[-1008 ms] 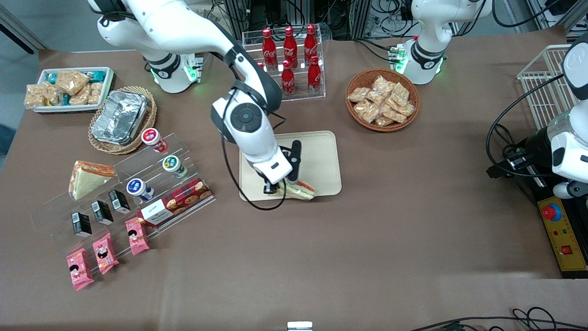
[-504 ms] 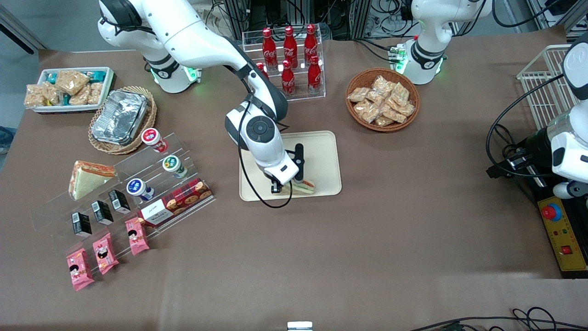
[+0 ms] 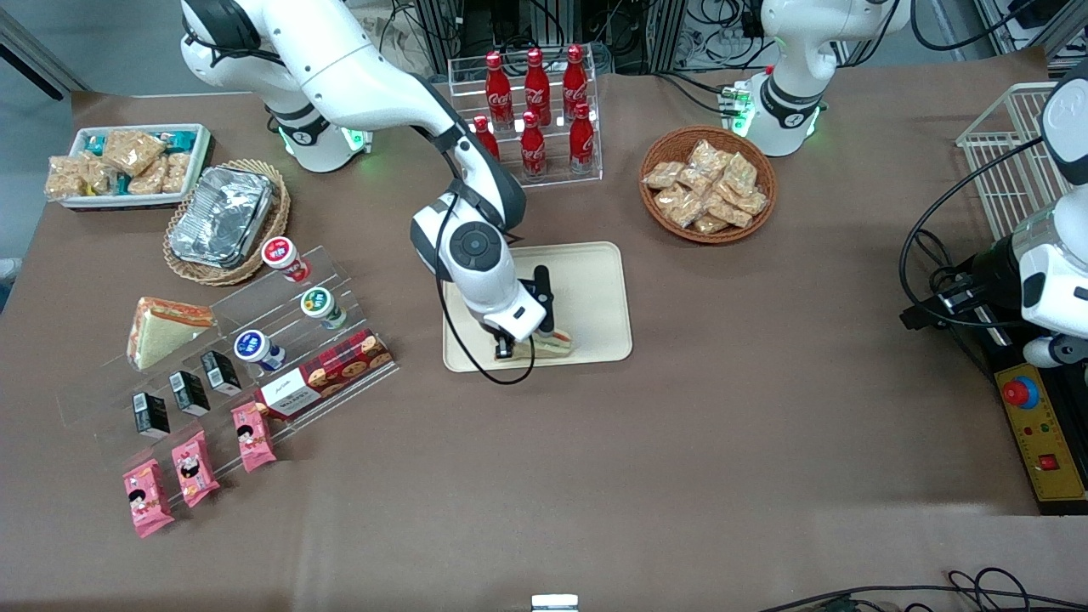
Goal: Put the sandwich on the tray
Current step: 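Lower the sandwich onto the tray beside the black item and open the right gripper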
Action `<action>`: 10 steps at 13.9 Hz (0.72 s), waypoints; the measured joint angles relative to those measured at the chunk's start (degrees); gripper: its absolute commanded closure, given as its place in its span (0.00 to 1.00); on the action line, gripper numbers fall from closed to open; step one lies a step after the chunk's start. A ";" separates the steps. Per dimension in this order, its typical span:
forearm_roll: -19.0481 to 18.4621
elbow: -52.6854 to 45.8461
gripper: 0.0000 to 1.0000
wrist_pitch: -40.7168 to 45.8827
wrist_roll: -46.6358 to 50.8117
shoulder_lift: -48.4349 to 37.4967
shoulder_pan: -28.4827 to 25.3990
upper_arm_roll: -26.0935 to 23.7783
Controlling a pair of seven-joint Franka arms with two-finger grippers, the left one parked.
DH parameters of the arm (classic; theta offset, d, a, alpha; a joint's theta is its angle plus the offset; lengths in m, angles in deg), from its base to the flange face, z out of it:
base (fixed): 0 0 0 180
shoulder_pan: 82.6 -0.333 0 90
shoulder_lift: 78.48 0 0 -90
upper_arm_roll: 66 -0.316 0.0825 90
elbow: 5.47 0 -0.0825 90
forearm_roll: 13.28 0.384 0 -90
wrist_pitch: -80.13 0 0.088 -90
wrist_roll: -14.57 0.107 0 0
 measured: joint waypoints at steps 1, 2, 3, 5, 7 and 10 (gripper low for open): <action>0.00 0.24 1.00 0.00 -0.13 0.00 0.27 0.00; 0.00 0.41 1.00 0.00 -0.13 0.00 0.41 0.00; 0.01 0.49 0.99 0.00 -0.05 0.01 0.55 0.04; 0.09 0.57 0.01 0.02 0.11 0.02 1.47 0.07; 0.24 0.61 0.01 0.04 0.64 0.01 2.23 0.07; 0.42 0.50 0.01 0.27 0.83 -0.28 2.39 0.03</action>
